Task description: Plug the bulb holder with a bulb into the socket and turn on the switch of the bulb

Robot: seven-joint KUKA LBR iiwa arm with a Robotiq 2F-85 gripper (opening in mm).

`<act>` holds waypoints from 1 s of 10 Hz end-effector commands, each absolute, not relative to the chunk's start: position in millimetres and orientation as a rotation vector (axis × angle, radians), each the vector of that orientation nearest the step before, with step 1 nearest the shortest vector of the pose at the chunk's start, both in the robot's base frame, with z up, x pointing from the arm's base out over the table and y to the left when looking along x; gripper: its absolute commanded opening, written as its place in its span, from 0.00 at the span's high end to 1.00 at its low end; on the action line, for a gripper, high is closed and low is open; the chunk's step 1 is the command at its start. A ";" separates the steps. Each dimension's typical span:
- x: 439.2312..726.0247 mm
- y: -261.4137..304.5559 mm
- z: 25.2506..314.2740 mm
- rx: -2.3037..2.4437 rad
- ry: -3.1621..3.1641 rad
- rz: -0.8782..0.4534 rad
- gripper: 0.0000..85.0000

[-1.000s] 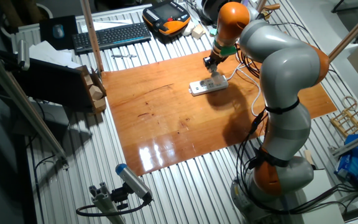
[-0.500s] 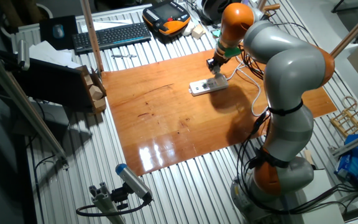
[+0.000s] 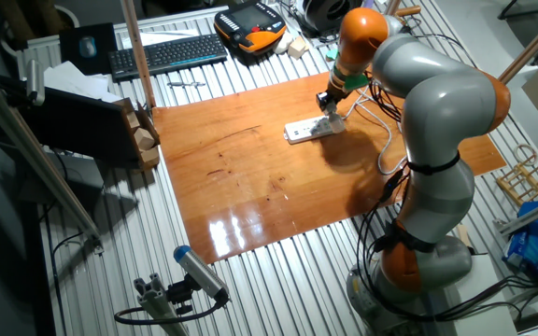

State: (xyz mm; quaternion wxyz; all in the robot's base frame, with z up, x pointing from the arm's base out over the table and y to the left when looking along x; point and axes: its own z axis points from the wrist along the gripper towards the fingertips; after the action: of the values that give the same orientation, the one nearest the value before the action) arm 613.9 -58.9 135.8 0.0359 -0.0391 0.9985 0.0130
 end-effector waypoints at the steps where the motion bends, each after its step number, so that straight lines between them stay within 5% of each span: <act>1: 611.1 -59.8 133.9 -0.122 3.071 0.041 1.00; 10: 600.1 -66.6 133.2 -0.105 3.102 0.008 1.00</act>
State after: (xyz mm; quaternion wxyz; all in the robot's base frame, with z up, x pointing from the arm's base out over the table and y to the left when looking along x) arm 599.7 -66.4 133.3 0.0180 -0.0339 0.9993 0.0026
